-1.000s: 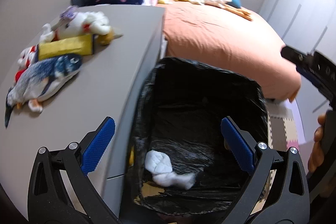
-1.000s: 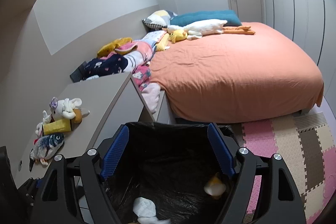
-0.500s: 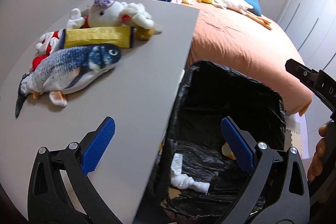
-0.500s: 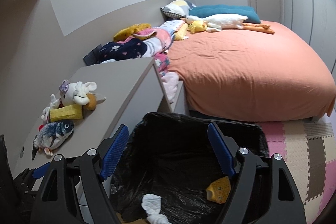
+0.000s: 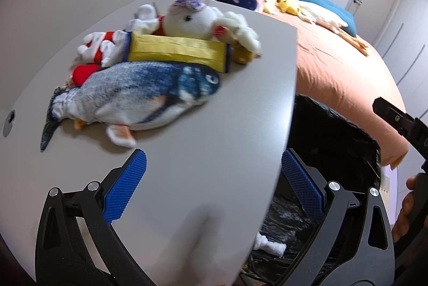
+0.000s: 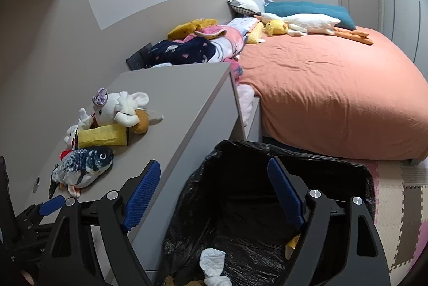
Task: Organize soft objects
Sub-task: 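Grasp the blue-grey plush fish with the left gripper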
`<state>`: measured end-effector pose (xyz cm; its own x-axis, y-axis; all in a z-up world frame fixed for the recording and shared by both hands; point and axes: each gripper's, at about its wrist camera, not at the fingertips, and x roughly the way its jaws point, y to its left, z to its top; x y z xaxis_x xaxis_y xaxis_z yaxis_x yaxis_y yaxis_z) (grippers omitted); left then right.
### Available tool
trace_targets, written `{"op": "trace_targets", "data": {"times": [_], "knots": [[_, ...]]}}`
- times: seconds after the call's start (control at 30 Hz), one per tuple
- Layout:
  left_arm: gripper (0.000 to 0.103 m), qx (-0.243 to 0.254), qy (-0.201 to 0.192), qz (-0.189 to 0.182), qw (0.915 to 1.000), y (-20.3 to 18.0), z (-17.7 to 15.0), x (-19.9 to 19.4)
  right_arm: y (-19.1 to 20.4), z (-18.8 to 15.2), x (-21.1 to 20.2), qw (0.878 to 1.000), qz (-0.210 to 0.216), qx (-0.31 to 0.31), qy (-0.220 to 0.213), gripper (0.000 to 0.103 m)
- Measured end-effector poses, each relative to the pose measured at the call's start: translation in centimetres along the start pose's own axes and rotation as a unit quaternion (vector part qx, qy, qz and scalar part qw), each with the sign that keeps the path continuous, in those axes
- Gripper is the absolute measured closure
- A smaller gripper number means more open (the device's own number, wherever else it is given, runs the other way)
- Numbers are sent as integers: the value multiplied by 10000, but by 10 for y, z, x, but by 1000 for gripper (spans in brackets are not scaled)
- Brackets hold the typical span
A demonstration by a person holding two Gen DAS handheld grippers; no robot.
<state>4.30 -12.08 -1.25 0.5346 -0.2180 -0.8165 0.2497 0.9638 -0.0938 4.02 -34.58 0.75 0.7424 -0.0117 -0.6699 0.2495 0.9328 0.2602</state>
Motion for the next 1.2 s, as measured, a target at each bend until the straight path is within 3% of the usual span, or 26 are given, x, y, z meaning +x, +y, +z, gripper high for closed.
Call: {"op": "trace_targets", "data": {"times": [0.77,1.2], "knots": [[5,-589,33,504,9970,87,50,36,84,40,90,9960,570,-619,298,20],[5,-676,205,359,9969,101,57,54,119,62,119,9913,849,-956,313,20]]}}
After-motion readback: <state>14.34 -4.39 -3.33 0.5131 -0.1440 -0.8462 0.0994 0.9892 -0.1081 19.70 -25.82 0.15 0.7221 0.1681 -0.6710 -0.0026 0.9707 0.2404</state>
